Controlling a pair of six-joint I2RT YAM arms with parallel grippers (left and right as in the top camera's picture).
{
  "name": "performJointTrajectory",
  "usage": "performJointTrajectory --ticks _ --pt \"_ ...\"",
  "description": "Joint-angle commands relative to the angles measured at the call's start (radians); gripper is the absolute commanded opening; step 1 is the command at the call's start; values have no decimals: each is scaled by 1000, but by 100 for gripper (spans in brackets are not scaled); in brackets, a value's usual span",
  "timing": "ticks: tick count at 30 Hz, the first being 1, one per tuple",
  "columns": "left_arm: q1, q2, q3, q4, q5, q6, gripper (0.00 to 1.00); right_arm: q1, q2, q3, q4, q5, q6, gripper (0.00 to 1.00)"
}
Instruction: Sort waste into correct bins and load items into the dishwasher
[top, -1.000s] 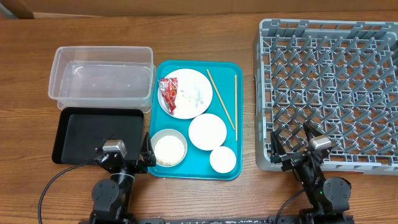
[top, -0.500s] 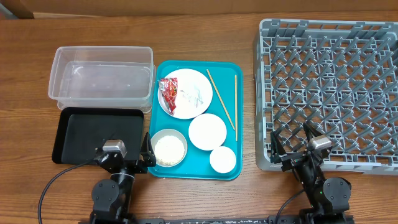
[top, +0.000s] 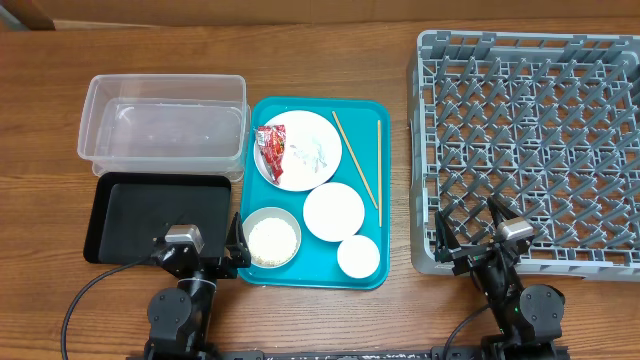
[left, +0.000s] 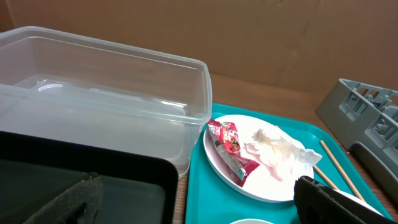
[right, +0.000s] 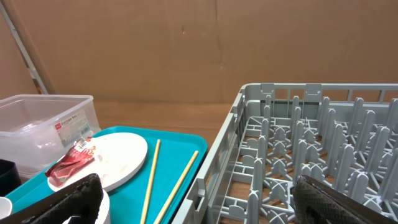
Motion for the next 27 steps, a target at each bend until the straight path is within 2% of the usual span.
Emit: performJointTrajectory --ticks 1,21,27 --pt "11 -10 -2 0 -2 13 100 -1 -8 -10 6 2 0 100" --pt "10 -10 -2 0 3 12 100 -1 -8 -10 8 2 0 100" --pt "10 -10 -2 0 114 11 100 -1 -8 -10 7 -3 0 100"
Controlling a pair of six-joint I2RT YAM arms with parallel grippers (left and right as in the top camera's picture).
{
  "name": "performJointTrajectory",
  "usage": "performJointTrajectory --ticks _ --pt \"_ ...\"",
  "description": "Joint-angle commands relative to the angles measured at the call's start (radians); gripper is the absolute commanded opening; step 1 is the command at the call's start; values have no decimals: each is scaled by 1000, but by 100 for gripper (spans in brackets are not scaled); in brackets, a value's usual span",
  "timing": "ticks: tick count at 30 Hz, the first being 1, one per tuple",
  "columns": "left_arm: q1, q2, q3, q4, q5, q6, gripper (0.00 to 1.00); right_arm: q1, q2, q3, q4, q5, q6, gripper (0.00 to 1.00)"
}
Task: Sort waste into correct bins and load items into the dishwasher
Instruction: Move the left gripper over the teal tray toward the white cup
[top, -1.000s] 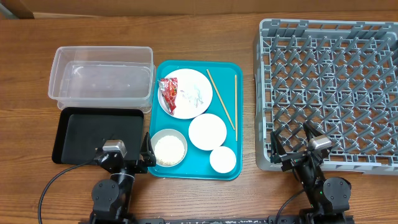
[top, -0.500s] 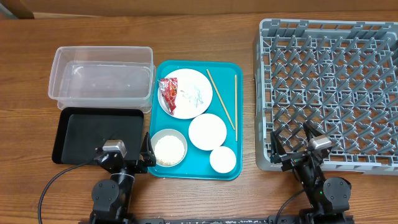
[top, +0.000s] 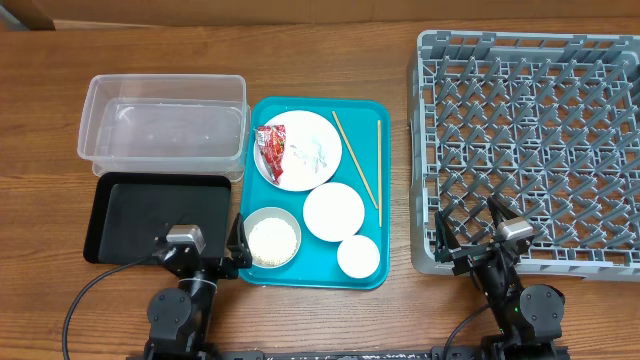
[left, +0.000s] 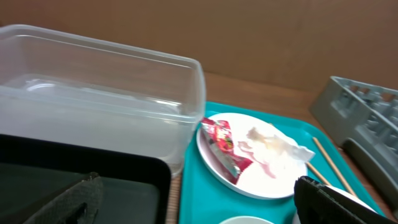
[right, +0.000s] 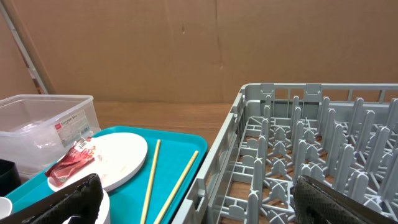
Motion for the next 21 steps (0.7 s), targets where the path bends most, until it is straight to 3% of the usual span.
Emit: performJointTrajectory --ticks 1,8,12,21 --pt "10 -10 -2 1 104 11 100 -1 -8 -10 7 -14 0 100" --pt "10 -10 -2 23 299 1 100 -1 -8 -10 16 -119 5 100" --pt "10 -10 14 52 393 -33 100 -1 -8 4 0 -142 137 100" --pt "10 102 280 -50 443 -89 100 -1 64 321 -305 -177 177 100"
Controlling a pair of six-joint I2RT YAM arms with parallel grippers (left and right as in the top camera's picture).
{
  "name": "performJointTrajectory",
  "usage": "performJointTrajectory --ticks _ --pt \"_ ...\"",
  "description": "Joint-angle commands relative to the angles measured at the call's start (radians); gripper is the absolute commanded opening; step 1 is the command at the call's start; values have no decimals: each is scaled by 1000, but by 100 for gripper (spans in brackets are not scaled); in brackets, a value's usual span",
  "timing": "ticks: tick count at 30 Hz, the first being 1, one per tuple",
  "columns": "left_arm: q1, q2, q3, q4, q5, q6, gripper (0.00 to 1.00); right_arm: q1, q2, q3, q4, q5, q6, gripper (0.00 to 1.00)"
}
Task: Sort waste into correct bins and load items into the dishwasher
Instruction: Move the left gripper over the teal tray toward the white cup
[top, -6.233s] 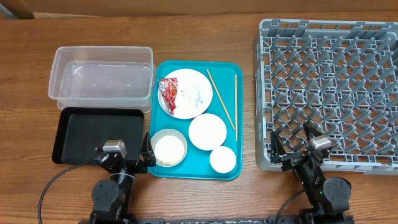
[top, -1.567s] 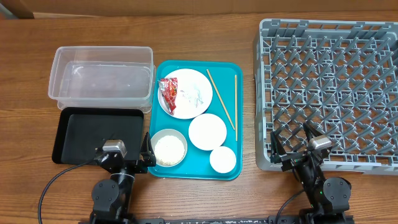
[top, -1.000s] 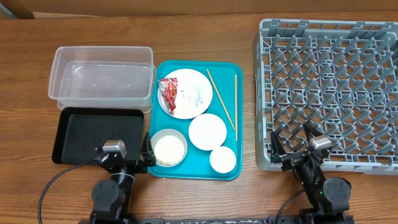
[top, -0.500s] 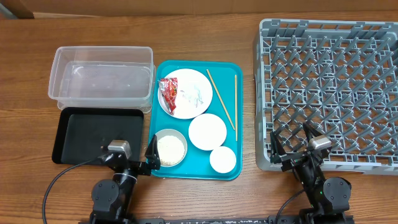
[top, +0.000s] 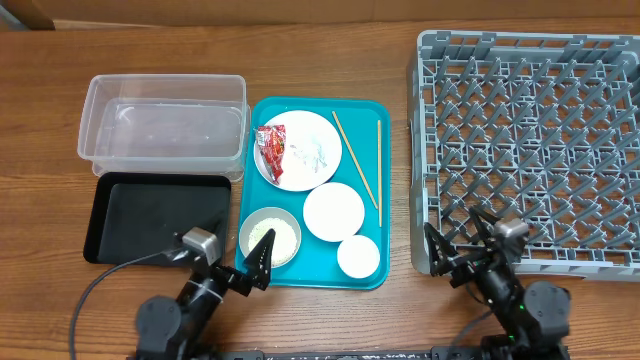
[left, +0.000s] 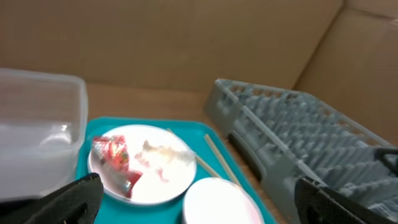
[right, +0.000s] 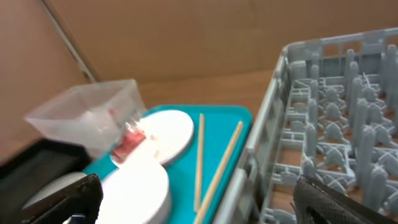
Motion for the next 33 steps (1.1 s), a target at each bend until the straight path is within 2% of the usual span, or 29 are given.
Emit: performJointTrajectory --ticks 1,6,11,15,17,19,21,24,28,33 --pt "10 110 175 -67 46 -23 100 -1 64 195 -76 -19 25 100" --pt "10 432 488 -335 82 -18 100 -1 301 509 -338 -19 24 100" --pt "10 726 793 -602 176 54 100 -1 534 766 -538 -72 22 100" --pt "7 865 904 -668 354 28 100 -1 632 835 -600 -148 21 100" --pt "-19 916 907 -681 388 29 100 -2 664 837 -593 -145 27 100" --pt "-76 965 907 -736 338 63 100 -2 702 838 -598 -106 93 100" --pt "-170 1021 906 -810 220 66 99 -2 747 838 -617 -31 176 100" --pt "-323 1098 893 -855 39 18 89 -2 808 838 -647 29 228 100" --pt "-519 1207 853 -841 -201 -118 80 -2 856 839 -649 26 235 100" --pt "-641 1344 845 -734 -308 -146 73 -2 848 839 -649 0 235 99"
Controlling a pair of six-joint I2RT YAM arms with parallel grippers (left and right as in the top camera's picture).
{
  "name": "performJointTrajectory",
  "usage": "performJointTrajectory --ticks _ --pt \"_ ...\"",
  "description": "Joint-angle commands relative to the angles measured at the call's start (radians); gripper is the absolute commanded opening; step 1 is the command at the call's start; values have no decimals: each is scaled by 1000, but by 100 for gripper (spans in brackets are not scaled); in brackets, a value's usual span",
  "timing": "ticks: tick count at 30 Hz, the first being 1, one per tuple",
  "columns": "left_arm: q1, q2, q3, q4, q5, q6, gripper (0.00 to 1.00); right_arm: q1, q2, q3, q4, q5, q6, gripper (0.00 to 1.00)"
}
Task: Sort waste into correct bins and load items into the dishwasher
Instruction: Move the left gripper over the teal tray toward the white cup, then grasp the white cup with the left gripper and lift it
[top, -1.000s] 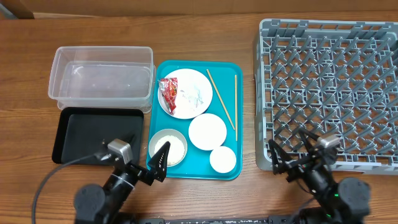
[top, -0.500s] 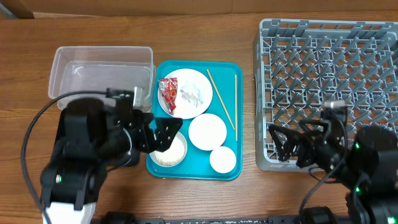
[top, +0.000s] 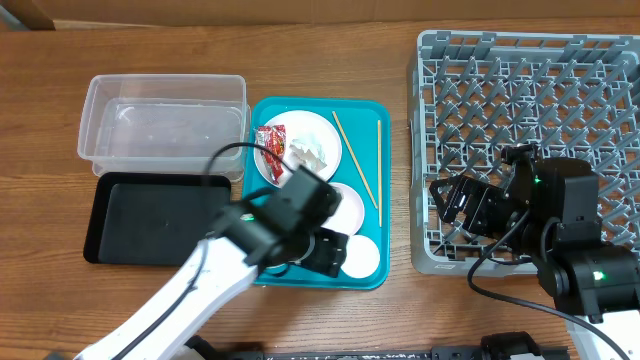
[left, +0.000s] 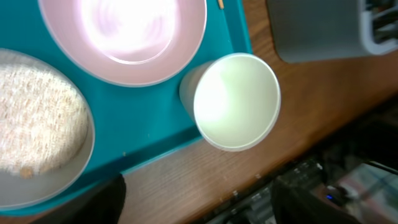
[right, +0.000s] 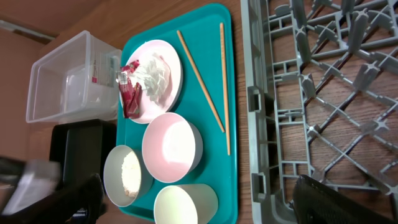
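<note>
A teal tray (top: 385, 112) holds a white plate (right: 152, 78) with a red wrapper (right: 129, 94) and crumpled tissue (right: 152, 70), two chopsticks (right: 199, 81), a pink bowl (left: 124, 31), a bowl of rice (left: 37, 130) and a white cup (left: 236, 102). My left gripper (top: 325, 252) hangs open over the tray's front, just above the cup and the bowls, hiding the rice bowl from overhead. My right gripper (top: 465, 205) is open and empty above the front left corner of the grey dish rack (top: 530, 100).
A clear plastic bin (top: 160, 130) stands left of the tray, with a black tray (top: 140, 215) in front of it. The rack fills the right side of the table. Bare wood runs along the front edge.
Both arms were low at the table's front edge. The left one now reaches over the tray's front, looking down at the cup; the right one is raised over the rack's corner, looking down.
At the two oldest moments both arms rested at the front edge, their cameras looking level across the table. Then both had turned slightly toward the tray. Now both are up over the table, open and empty; nothing on the tray has moved.
</note>
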Motion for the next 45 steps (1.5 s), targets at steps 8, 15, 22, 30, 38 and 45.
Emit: performJointTrajectory --ticks 8,15,22,30,38,45 --pt "-87 268 -10 165 -83 -76 42 -1 -16 27 -7 -40 16 96" --pt "-81 267 11 130 -60 -76 4 -1 -16 27 -7 -40 16 96" --pt "-3 153 133 13 35 -36 4 -1 -16 27 -14 -40 13 96" --pt "301 27 177 13 377 70 4 -1 -16 27 26 -96 14 96" --pt "446 28 176 8 600 139 4 -1 -16 27 48 -177 14 96" --pt "449 28 176 19 686 139 4 -1 -16 27 79 -262 14 96"
